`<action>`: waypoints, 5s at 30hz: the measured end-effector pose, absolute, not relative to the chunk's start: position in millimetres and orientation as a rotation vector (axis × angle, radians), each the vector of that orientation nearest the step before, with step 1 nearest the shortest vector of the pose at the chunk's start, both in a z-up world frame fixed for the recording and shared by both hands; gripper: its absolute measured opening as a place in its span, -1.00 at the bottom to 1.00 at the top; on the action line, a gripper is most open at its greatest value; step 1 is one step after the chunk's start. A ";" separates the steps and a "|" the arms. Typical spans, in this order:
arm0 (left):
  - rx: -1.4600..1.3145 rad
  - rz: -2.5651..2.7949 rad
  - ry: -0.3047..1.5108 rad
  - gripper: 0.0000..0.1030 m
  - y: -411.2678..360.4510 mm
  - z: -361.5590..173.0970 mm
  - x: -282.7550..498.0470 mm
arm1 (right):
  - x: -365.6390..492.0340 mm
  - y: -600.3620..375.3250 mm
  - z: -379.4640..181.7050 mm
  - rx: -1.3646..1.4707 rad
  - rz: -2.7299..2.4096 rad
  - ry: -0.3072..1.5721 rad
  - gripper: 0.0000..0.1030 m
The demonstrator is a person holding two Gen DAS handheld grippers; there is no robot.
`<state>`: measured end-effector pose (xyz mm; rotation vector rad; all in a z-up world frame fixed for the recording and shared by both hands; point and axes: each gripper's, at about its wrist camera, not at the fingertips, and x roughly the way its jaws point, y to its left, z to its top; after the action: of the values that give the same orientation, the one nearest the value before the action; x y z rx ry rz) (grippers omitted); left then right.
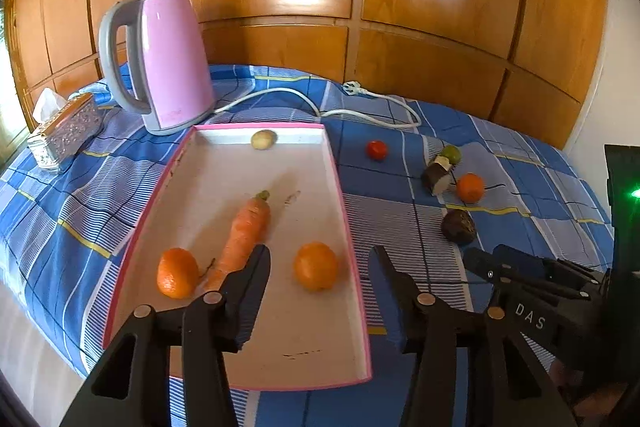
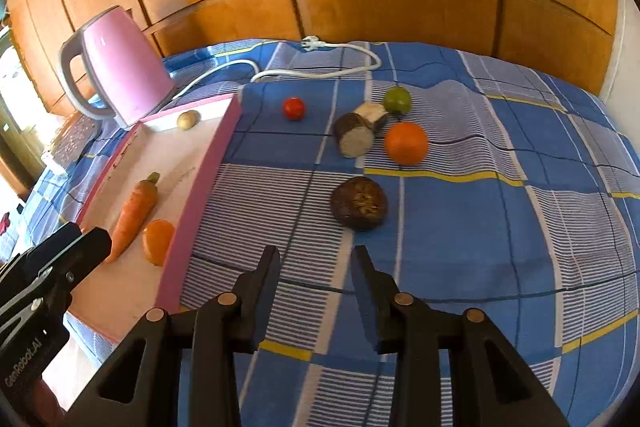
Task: Organize fruits
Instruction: 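Withdraw both tools from the tray toward the dark round fruit, then approach the dark fruit with the left tool while the right tool grasps an orange, then close the left tool on the dark round fruit while the right tool holds the orange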
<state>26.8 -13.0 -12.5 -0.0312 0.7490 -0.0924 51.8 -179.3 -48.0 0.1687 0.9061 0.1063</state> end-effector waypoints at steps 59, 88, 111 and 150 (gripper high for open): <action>-0.033 -0.421 0.871 0.02 -128.5 -74.8 108.7 | 146.0 -262.1 -68.6 0.270 0.066 0.970 -0.23; -0.079 -0.392 0.867 0.05 -132.8 -78.0 124.4 | 166.4 -255.2 -77.6 0.284 0.098 0.980 -0.24; -0.040 -0.360 0.902 0.17 -158.0 -90.5 141.2 | 165.3 -288.5 -83.9 0.309 0.066 0.972 -0.22; -0.072 -0.344 0.907 -0.21 -135.9 -88.2 130.0 | 145.8 -296.4 -89.6 0.275 0.019 0.935 -0.29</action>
<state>130.1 -135.9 -88.2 -0.0724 0.9073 -0.3436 145.8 -296.4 -89.6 0.2751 0.9354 0.0192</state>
